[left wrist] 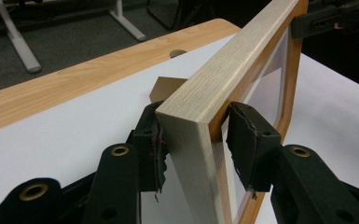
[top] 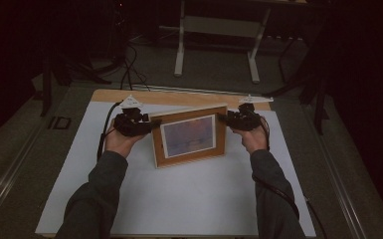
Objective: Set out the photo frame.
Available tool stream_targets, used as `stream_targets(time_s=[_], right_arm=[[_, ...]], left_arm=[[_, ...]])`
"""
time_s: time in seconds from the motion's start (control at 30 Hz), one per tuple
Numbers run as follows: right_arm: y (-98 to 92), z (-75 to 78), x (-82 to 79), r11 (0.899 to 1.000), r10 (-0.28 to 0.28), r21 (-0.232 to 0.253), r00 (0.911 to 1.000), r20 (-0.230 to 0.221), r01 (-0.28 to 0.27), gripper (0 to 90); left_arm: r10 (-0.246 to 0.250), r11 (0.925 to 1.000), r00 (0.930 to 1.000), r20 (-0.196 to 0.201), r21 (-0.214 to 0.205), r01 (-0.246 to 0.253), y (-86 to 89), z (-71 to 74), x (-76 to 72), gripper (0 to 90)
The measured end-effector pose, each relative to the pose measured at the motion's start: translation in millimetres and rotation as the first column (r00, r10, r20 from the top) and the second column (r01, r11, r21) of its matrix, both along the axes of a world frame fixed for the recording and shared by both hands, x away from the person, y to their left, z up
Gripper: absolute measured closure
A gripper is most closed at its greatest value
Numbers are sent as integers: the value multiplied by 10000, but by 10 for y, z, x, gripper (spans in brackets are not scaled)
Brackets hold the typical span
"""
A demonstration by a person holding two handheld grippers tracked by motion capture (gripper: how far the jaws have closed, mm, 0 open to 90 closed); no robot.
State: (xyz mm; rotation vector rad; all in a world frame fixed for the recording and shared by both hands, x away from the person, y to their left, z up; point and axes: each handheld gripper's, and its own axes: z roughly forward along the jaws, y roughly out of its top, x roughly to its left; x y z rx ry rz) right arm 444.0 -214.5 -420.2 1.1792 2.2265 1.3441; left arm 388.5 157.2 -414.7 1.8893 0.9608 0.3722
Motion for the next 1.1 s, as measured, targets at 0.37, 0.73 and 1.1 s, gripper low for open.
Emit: stream_targets(time_s=[0.37,0.73,1.1], right_arm=[[-19,-2,-52,10000,-86,-24,10000,-24,86,613],[-25,1,-99,9999,-82,-91,10000,-49,81,613],[-30,-5,-140,9999,-58,-107,10000,1,58,613]], left_arm=[[-105,9999,9999,18,-36,105,1,-12,28,581],[-112,9998,9999,-73,-166,110,12,-12,59,574],[-142,9995,9999,-87,-272,140,31,-23,82,572]])
